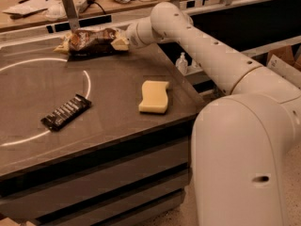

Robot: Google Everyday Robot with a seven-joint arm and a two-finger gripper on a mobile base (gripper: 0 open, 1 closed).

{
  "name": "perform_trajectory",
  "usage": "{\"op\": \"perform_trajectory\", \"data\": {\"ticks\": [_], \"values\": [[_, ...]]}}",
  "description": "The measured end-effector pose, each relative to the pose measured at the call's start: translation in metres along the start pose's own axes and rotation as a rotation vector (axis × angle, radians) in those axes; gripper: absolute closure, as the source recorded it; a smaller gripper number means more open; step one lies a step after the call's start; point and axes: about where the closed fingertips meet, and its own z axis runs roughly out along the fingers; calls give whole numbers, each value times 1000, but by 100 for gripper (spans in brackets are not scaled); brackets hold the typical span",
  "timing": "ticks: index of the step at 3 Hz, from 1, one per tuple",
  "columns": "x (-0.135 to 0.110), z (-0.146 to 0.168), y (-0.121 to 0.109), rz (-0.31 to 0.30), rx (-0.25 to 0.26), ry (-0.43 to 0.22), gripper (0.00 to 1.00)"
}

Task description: Move brown chip bag near rxbar chocolate

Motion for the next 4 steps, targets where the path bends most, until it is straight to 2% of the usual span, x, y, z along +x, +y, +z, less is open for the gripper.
{"op": "perform_trajectory", "data": {"ticks": [1, 2, 3, 4], "values": [[-22, -25, 12, -21, -51, -46, 99], [-38, -61, 42, -27, -131, -70, 100], [-38, -92, 90, -8, -226, -63, 100], [-27, -121, 155, 4, -355, -24, 97]]}}
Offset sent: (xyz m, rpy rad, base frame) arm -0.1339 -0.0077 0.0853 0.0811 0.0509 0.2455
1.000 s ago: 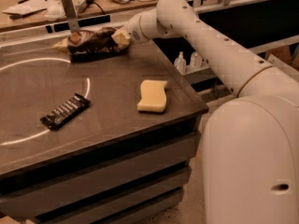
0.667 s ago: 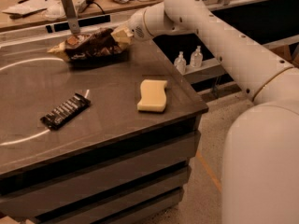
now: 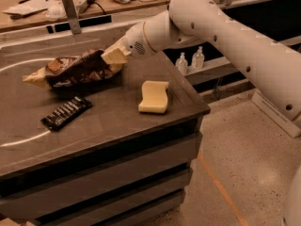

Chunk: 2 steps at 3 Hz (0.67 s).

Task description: Move brown chip bag near rxbar chocolate

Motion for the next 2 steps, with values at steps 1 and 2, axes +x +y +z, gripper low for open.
{"op": "perform_trajectory", "data": {"ticks": [1, 2], "values": [[6, -2, 34, 10, -64, 20, 74], [11, -3, 50, 26, -82, 54, 51]]}}
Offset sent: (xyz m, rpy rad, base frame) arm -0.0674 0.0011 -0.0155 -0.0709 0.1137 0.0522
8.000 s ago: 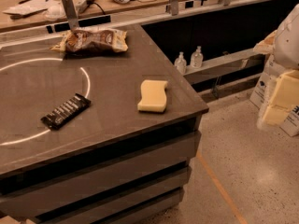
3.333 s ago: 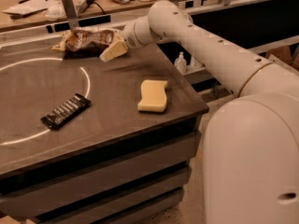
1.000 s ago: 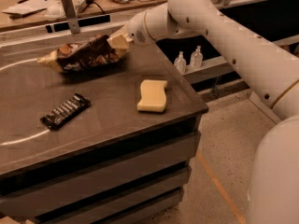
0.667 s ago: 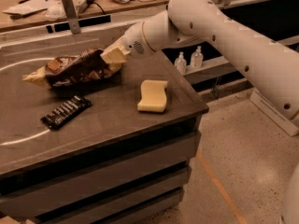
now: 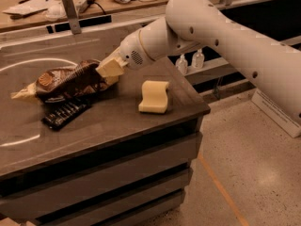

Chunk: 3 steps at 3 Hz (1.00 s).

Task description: Move brown chip bag near rxbar chocolate

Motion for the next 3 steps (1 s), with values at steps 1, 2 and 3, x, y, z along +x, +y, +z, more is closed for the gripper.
{"op": "perform_trajectory", "data": {"ticks": [1, 2, 3], "values": [[4, 1, 7, 9, -2, 14, 29], [7, 2, 10, 23, 8, 8, 4], [13, -5, 9, 39, 50, -40, 0]]}}
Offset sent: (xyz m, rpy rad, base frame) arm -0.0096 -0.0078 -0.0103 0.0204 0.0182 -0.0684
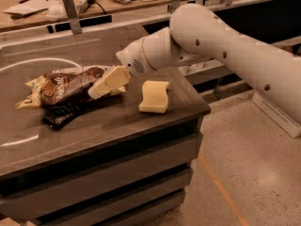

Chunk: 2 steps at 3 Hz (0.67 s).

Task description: Move brown chip bag near rxbar chocolate

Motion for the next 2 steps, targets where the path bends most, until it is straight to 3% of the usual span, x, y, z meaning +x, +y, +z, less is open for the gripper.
{"op": "perform_trajectory", "data": {"ticks": [1, 2], "values": [[10, -35, -26, -5, 145, -99, 0], [27, -96, -66, -15, 383, -166, 0]]}}
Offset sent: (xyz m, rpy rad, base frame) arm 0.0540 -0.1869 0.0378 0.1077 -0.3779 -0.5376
